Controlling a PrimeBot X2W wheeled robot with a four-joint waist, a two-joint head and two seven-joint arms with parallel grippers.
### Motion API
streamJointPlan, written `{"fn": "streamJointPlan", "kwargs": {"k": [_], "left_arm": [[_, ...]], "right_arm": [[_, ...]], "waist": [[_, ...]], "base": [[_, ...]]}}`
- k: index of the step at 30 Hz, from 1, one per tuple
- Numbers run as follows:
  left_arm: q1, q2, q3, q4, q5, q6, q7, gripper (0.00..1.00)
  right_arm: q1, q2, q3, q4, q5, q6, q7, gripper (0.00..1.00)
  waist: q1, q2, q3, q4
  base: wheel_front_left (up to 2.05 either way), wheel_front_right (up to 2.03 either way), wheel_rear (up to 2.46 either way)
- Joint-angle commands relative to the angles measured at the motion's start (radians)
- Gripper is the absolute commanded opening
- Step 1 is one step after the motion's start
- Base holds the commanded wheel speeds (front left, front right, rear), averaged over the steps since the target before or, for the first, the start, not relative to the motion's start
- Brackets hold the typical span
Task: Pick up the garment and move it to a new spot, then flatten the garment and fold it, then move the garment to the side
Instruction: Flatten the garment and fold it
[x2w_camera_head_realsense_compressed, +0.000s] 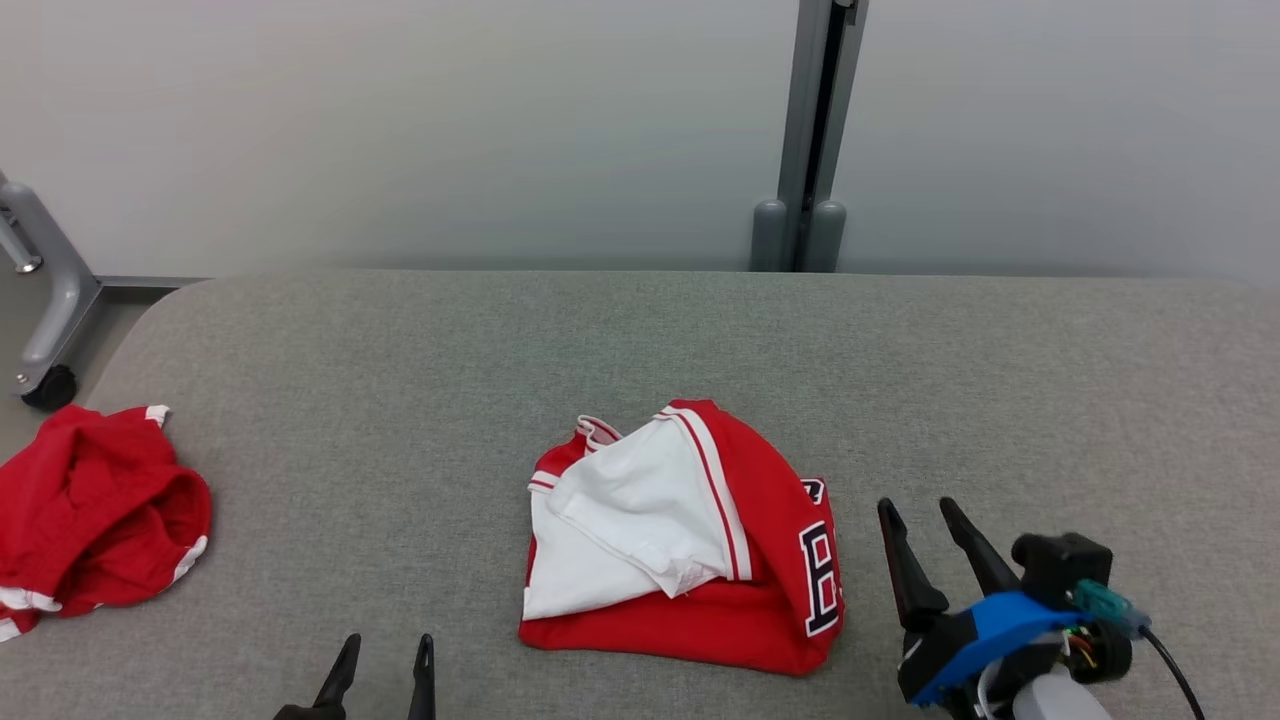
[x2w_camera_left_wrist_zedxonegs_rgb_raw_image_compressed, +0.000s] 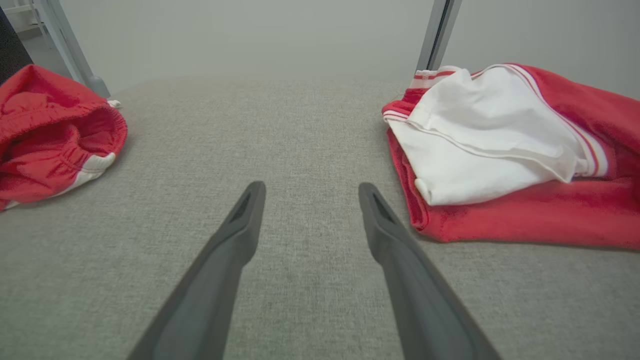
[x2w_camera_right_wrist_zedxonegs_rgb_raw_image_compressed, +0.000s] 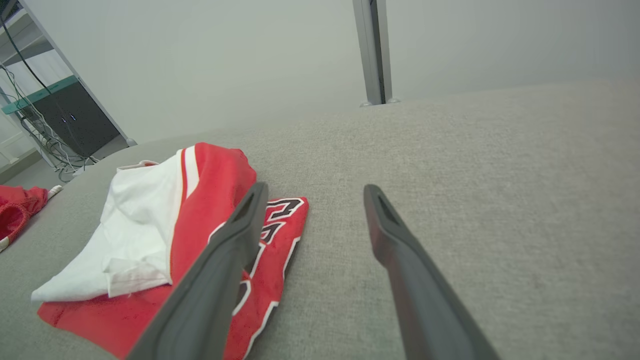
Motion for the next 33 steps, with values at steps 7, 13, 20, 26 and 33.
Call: {"fn": "streamJointPlan", "kwargs": {"k": [7, 13, 20, 26, 33], "left_arm": [[-0.037, 0.005, -0.016, 0.010, -0.003, -0.009, 0.000, 1.00], [-0.062, 0.013, -0.051, 0.018, -0.015, -0.007, 0.000, 1.00], [-0.077, 0.025, -0.082, 0.022, -0.041, -0.007, 0.000, 1.00], [-0.092, 0.035, -0.097, 0.022, -0.058, -0.007, 0.000, 1.00], [-0.117, 0.040, -0.109, 0.021, -0.069, -0.007, 0.000, 1.00]], "right_arm": [[-0.234, -0.003, 0.097, 0.139, 0.055, 0.000, 0.052, 1.00], [-0.361, -0.003, 0.134, 0.262, 0.114, 0.000, 0.119, 1.00], [-0.441, -0.003, 0.137, 0.391, 0.155, 0.000, 0.169, 1.00], [-0.478, -0.003, 0.190, 0.451, 0.231, 0.000, 0.209, 1.00], [-0.495, -0.003, 0.265, 0.461, 0.285, 0.000, 0.175, 0.00]], "waist": [[0.0000, 0.0000, 0.045, 0.067], [0.0000, 0.0000, 0.074, 0.110], [0.0000, 0.0000, 0.097, 0.133], [0.0000, 0.0000, 0.122, 0.140], [0.0000, 0.0000, 0.138, 0.143]], "base": [[0.00, 0.00, 0.00], [0.00, 0.00, 0.00], [0.00, 0.00, 0.00], [0.00, 0.00, 0.00], [0.00, 0.00, 0.00]]}}
